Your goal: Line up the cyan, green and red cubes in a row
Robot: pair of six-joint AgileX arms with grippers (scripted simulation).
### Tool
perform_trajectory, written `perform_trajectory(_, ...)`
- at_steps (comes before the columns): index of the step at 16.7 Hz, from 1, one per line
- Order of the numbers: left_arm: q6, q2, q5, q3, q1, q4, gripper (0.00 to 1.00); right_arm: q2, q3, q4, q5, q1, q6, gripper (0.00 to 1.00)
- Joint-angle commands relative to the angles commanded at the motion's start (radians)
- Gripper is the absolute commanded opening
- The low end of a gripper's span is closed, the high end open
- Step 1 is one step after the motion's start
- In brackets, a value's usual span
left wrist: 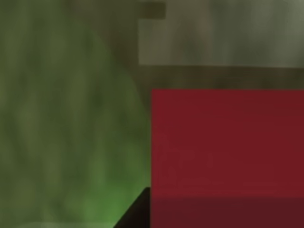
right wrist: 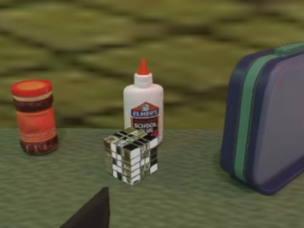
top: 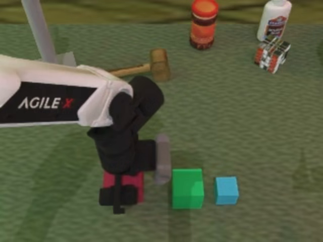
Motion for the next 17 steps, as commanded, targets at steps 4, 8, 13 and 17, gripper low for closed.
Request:
perform_trajectory(4,0.0,0.0,0.0,0.0,0.0,0.0,0.23,0.0,0.0,0.0,0.0,0.0,0.0,1.0)
perform_trajectory(8,0.0,0.0,0.0,0.0,0.0,0.0,0.53,0.0,0.0,0.0,0.0,0.0,0.0,1.0)
perform_trajectory(13,0.0,0.0,0.0,0.0,0.0,0.0,0.9,0.0,0.0,0.0,0.0,0.0,0.0,1.0)
perform_trajectory(17,0.0,0.0,0.0,0.0,0.0,0.0,1.0,0.0,0.0,0.0,0.0,0.0,0.0,1.0)
